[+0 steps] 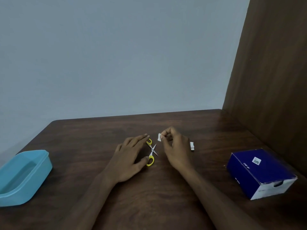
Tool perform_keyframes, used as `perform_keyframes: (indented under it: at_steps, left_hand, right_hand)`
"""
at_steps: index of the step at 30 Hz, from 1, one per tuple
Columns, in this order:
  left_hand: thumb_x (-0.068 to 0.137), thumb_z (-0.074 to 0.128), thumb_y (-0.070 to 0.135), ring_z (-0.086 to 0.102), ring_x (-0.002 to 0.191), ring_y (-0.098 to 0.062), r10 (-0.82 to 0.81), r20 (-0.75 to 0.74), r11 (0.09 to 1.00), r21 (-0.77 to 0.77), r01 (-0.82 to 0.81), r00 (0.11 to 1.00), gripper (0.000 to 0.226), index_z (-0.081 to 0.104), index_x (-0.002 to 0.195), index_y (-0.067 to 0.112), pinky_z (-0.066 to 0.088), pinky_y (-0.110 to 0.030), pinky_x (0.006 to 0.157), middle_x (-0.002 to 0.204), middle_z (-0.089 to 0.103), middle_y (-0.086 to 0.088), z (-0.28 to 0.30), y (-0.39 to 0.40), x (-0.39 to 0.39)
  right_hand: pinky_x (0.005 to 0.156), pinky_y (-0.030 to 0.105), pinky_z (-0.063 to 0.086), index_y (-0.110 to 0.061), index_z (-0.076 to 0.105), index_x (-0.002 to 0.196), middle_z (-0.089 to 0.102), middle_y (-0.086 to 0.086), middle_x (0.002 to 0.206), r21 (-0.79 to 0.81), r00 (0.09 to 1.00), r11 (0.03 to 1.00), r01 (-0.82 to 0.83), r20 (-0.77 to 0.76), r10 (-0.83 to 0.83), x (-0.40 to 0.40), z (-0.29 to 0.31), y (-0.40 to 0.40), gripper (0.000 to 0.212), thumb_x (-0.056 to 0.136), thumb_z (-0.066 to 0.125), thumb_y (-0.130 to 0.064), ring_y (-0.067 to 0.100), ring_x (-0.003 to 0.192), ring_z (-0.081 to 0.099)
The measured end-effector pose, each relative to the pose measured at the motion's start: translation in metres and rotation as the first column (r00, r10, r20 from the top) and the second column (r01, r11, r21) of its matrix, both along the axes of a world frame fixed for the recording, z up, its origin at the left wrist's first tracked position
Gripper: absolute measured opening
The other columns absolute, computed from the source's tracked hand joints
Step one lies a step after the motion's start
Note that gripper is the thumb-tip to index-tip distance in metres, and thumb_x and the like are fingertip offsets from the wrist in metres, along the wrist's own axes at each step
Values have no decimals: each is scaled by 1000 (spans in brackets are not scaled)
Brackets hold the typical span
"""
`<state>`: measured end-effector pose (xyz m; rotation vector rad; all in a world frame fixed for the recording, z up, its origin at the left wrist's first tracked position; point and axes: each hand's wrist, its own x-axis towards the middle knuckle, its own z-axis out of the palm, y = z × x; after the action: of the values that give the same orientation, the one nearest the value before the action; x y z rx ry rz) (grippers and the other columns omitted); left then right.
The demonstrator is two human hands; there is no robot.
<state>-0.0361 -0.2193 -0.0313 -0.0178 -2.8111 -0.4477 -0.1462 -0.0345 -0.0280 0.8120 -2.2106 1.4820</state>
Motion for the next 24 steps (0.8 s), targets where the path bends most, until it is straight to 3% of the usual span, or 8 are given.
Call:
perform_keyframes:
  at_steps: [2, 5, 10, 14, 16, 18, 20, 24]
  left_hand:
    - [87, 30, 67, 23, 152, -1, 5, 57, 999, -43, -3, 998, 80, 26, 165, 46, 26, -38, 118, 167, 25, 34, -1, 2, -1]
    - [84, 34, 69, 33, 146, -4, 47, 19, 999, -19, -47, 999, 77, 43, 157, 44, 32, -41, 116, 156, 41, 30, 2, 2, 0]
    - [81, 55, 67, 48, 115, -1, 45, -69, 998, 50, -41, 997, 58, 66, 131, 40, 49, -37, 101, 114, 53, 30, 2, 1, 0]
    - [80, 60, 65, 49, 106, 0, 33, -101, 996, 83, -25, 994, 56, 70, 127, 36, 51, -34, 97, 111, 57, 28, 0, -1, -2]
    - [81, 62, 66, 52, 108, -3, 24, -99, 996, 91, -15, 995, 57, 71, 127, 35, 51, -33, 98, 114, 61, 25, -2, -2, -3]
    - [81, 63, 68, 55, 109, -5, 23, -100, 995, 103, -13, 995, 57, 72, 127, 35, 50, -32, 99, 115, 63, 23, -2, -4, -4]
    - [80, 64, 70, 55, 110, -6, 27, -97, 994, 112, -17, 995, 57, 72, 126, 36, 50, -31, 99, 115, 63, 22, -3, -5, -4]
    - [79, 67, 70, 57, 110, -5, 29, -96, 992, 121, -17, 995, 57, 73, 124, 36, 49, -26, 99, 115, 65, 22, -3, -5, -5]
  right_hand:
    - [77, 31, 52, -19, 67, 91, 74, -12, 86, 70, 998, 996, -53, -24, 55, 1, -3, -3, 10, 99, 72, -22, 7, 82, 68]
    - [79, 33, 53, -22, 68, 91, 75, -13, 87, 82, 998, 995, -55, -37, 58, 1, -2, -3, 9, 98, 73, -23, 9, 84, 69]
    - [71, 11, 49, -22, 75, 82, 73, -19, 78, -6, 998, 1000, 10, -60, -10, -1, 5, 4, 13, 93, 81, -20, 2, 79, 69]
    - [66, 7, 40, -24, 83, 85, 64, -23, 72, 236, 978, 952, -197, -19, 207, 3, 0, 3, 6, 87, 86, -19, -4, 73, 64]
    - [67, 10, 42, -25, 85, 89, 64, -20, 76, 345, 962, 904, -254, -8, 273, 4, -3, 0, 7, 88, 84, -18, -2, 73, 63]
    - [72, 22, 47, -25, 85, 90, 70, -10, 82, 365, 979, 917, -163, -53, 195, -2, -3, -2, 7, 88, 83, -18, 5, 75, 64]
    - [75, 27, 46, -26, 85, 90, 73, -5, 85, 365, 990, 927, -80, -79, 116, -6, -3, -2, 7, 89, 83, -19, 10, 79, 66]
    - [84, 29, 44, -30, 82, 91, 73, -9, 88, 422, 965, 879, -221, -38, 261, 2, -3, -5, 3, 90, 82, -27, 12, 86, 64]
